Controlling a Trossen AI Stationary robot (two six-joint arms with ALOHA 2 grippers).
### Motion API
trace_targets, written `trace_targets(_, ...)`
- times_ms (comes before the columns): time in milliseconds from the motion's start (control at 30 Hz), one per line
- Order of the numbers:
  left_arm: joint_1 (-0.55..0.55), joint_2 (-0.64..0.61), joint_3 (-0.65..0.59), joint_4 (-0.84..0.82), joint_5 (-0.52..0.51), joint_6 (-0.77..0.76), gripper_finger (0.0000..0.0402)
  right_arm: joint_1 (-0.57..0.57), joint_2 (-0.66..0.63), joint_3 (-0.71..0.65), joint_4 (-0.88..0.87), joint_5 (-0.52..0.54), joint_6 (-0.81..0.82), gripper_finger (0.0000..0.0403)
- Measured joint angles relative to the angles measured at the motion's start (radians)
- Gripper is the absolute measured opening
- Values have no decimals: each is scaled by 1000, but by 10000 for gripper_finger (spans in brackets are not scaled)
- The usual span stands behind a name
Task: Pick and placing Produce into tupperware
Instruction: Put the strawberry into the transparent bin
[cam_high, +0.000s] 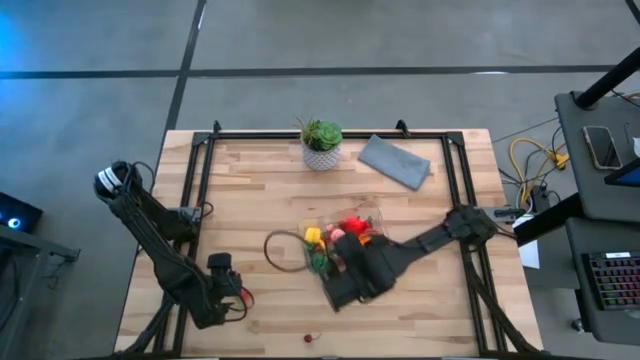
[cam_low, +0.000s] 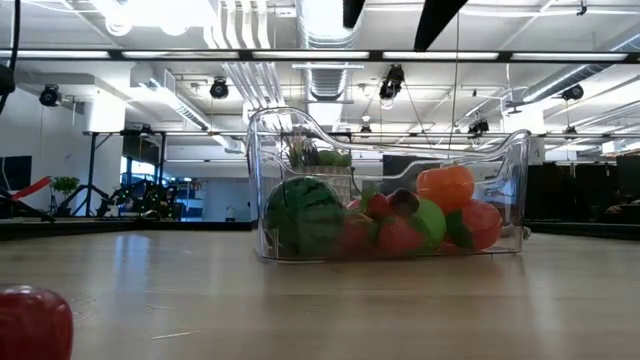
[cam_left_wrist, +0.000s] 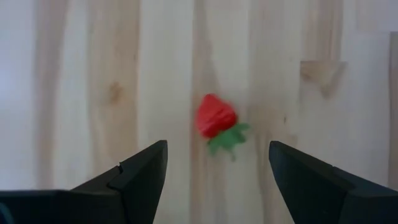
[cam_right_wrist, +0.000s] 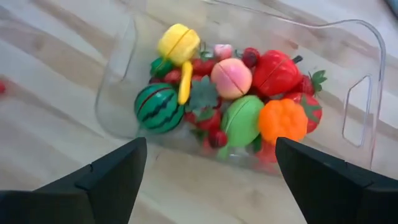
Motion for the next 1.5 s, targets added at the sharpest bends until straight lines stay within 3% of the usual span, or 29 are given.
trace_targets(233,4,88,-4,66,0,-5,265,65,-1,-3,-13,41,79,348)
trace_targets(567,6,213,10,81,10,-8,265,69,0,-8,-14,41,42,348)
trace_targets(867,39,235,23,82,4,-28,261,68,0,-11,-14,51,3,348)
trace_targets(1500,70,222,9,74,-38,-20,131,73,-1,-11,-13,76,21,347)
